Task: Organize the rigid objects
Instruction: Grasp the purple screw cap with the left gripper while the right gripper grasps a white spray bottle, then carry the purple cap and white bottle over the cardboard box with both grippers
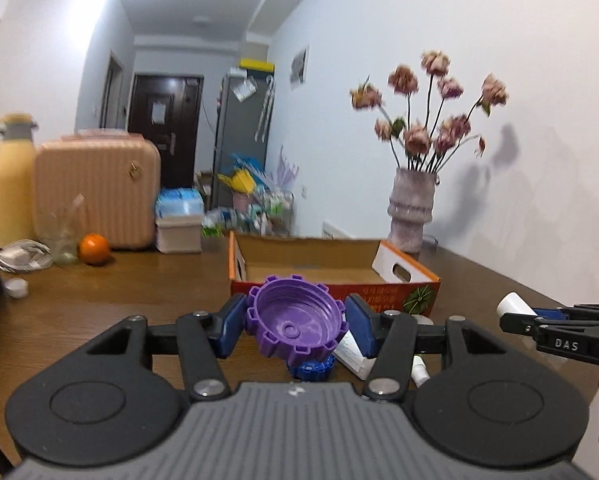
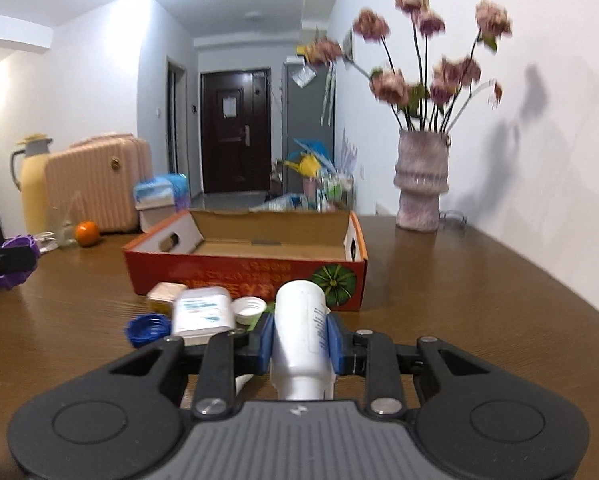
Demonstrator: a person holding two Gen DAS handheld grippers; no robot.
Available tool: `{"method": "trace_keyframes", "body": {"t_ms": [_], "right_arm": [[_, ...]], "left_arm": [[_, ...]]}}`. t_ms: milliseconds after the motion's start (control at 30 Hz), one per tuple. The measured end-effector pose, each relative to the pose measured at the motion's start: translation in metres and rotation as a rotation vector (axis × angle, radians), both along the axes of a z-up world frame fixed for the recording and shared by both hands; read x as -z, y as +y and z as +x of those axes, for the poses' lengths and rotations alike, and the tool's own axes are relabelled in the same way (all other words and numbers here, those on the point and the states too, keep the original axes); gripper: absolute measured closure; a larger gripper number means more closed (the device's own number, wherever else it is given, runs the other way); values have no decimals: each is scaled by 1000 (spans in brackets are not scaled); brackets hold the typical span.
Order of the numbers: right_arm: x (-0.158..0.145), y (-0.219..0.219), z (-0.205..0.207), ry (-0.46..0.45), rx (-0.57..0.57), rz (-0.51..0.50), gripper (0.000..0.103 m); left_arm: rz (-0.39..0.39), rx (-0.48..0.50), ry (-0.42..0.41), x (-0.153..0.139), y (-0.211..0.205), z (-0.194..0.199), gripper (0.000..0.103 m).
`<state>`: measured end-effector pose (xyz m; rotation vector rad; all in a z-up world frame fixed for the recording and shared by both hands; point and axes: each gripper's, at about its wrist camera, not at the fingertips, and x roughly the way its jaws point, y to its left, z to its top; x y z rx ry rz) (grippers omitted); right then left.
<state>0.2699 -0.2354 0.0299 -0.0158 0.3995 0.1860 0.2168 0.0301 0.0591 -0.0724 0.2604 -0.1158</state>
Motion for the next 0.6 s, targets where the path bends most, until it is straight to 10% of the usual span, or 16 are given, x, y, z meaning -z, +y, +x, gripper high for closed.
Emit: {"method": "trace_keyframes", "body": {"t_ms": [600], "right_arm": [[-24,-12,-141,-141,-16,66,76]], "left_arm": [[22,-10,-121,-25,-11,-117,47]]}}
